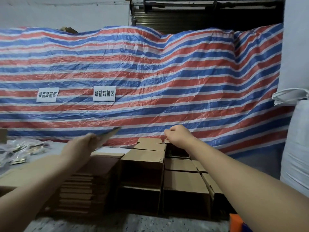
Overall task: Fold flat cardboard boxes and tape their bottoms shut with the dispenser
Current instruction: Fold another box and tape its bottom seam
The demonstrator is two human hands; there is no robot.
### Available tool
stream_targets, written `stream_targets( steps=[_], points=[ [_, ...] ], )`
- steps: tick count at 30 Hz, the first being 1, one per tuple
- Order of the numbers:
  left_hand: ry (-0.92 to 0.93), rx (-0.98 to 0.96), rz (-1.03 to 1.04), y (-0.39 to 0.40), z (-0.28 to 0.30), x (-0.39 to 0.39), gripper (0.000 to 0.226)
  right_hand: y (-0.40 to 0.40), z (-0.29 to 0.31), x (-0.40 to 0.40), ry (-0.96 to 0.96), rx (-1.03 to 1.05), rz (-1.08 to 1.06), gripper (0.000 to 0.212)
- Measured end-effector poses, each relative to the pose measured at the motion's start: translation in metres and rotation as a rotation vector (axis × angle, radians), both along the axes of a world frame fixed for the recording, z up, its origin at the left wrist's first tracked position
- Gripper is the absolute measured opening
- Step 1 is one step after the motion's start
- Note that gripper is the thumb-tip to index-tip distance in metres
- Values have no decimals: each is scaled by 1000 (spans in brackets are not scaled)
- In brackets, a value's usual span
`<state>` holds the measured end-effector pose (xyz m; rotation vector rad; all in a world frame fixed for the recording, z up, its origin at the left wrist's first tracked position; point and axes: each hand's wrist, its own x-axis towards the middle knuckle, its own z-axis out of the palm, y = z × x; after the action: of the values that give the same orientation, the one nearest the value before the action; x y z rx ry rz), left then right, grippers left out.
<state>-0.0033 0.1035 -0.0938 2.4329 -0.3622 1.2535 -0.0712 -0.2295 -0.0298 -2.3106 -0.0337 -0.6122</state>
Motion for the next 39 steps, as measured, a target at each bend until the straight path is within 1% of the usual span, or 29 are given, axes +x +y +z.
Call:
stream_targets(
  steps=[3,6,8,10,11,13,14,16,19,22,24,27,30,33,35,37,39],
  points=[
    [-152,-45,-146,-14,40,-29,20,2,14,-4,-64,59,21,32],
    [-165,-142,-291,-39,83,-64,26,-3,35,-13,-129,159,43,38],
    [-116,-220,-356,-56,104,-83,29,-8,52,-20,-177,233,31,36],
    [-32,-279,-467,-72,117,-101,34,-17,67,-27,-226,316,0,37],
    [21,-315,-533,-79,121,-111,38,-22,72,-31,-245,359,-10,42],
    [117,-375,-662,-92,124,-126,42,-34,78,-41,-263,438,-20,63],
    [159,-399,-711,-98,125,-131,44,-40,79,-46,-260,469,-15,69],
    [231,-454,-778,-109,127,-135,46,-54,77,-55,-272,534,-8,69],
    [273,-604,-779,-126,125,-130,35,-70,72,-66,-373,641,-63,49],
    [283,-810,-701,-146,117,-117,30,-81,62,-70,-417,620,-112,47],
    [276,-899,-649,-160,109,-108,32,-88,54,-72,-375,613,-89,48],
    [280,-946,-628,-176,95,-100,40,-100,41,-80,-248,541,-30,53],
    [361,-978,-669,-185,77,-100,44,-117,23,-90,-151,485,-3,60],
    [433,-937,-703,-192,56,-105,57,-128,-4,-99,-97,563,93,60],
    [458,-916,-677,-196,41,-109,63,-127,-24,-104,-70,602,155,60],
    [475,-930,-644,-200,25,-110,58,-125,-44,-107,-58,652,154,64],
    [500,-942,-634,-202,7,-112,50,-124,-64,-107,-66,673,117,64]
  ],
)
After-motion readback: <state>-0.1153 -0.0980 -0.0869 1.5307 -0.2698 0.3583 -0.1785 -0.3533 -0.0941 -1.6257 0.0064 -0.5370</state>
